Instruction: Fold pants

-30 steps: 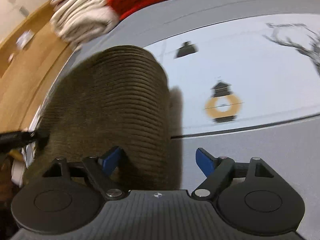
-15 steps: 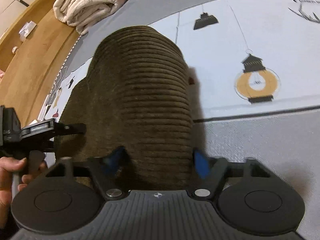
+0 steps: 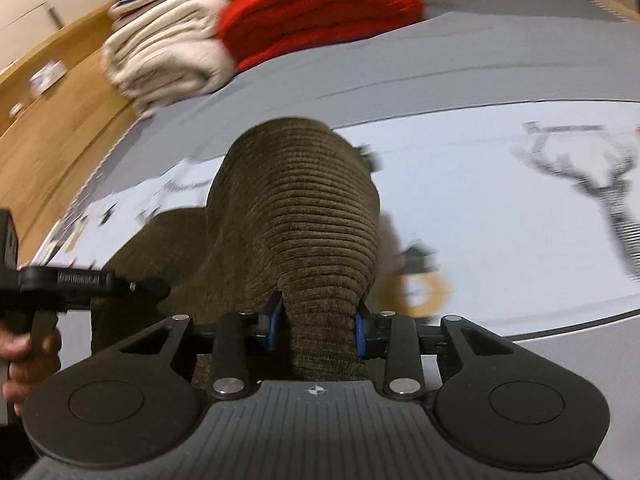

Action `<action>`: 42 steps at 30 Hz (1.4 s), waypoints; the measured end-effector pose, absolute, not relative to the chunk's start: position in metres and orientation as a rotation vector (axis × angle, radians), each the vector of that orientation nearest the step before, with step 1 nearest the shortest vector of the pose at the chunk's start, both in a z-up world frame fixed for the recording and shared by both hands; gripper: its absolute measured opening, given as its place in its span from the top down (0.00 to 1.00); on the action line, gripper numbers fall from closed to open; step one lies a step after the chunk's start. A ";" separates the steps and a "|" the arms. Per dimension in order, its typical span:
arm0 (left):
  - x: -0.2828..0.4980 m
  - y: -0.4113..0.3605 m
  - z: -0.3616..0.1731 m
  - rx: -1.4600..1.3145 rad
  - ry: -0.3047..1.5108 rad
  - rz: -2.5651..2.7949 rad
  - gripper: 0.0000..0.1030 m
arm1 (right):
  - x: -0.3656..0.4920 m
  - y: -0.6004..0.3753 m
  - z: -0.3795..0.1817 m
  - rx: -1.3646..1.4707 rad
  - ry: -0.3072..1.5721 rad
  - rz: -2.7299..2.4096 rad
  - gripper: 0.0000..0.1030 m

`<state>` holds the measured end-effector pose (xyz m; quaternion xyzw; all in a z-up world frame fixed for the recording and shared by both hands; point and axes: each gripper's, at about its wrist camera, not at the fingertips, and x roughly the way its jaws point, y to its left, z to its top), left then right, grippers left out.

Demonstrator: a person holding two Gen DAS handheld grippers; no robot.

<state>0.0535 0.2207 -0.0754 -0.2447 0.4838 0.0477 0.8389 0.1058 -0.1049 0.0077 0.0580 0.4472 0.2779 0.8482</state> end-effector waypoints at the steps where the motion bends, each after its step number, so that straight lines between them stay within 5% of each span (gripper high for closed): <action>1: 0.059 0.209 -0.074 -0.518 1.019 0.072 0.55 | 0.110 -0.115 0.012 0.119 0.934 0.565 0.67; 10: 0.100 0.122 -0.076 -0.478 0.992 -0.132 0.52 | 0.125 -0.213 0.045 0.003 0.861 0.413 0.67; 12: 0.098 0.114 -0.069 -0.359 0.947 -0.080 0.43 | 0.131 -0.230 0.036 -0.013 0.920 0.351 0.62; 13: 0.095 0.111 -0.064 -0.295 0.913 -0.040 0.31 | 0.134 -0.236 0.030 -0.030 0.953 0.308 0.61; 19: 0.071 0.101 -0.041 -0.214 0.764 -0.143 0.29 | 0.113 -0.251 0.036 0.003 0.831 0.334 0.62; 21: 0.066 0.098 -0.039 -0.192 0.737 -0.198 0.31 | 0.103 -0.245 0.034 -0.021 0.823 0.446 0.62; 24: 0.069 0.089 -0.047 -0.180 0.776 -0.305 0.53 | 0.096 -0.233 0.017 -0.077 0.899 0.578 0.62; 27: 0.079 0.077 -0.086 -0.087 1.023 -0.296 0.76 | 0.095 -0.216 -0.025 -0.299 1.060 0.598 0.63; 30: 0.084 0.079 -0.087 -0.093 1.043 -0.264 0.76 | 0.089 -0.201 -0.020 -0.400 1.008 0.652 0.63; 37: 0.089 0.080 -0.067 -0.103 0.954 -0.210 0.67 | 0.147 -0.214 0.023 -0.121 0.781 0.464 0.60; 42: 0.089 0.078 -0.056 -0.105 0.923 -0.200 0.65 | 0.206 -0.201 0.002 -0.172 0.777 0.252 0.60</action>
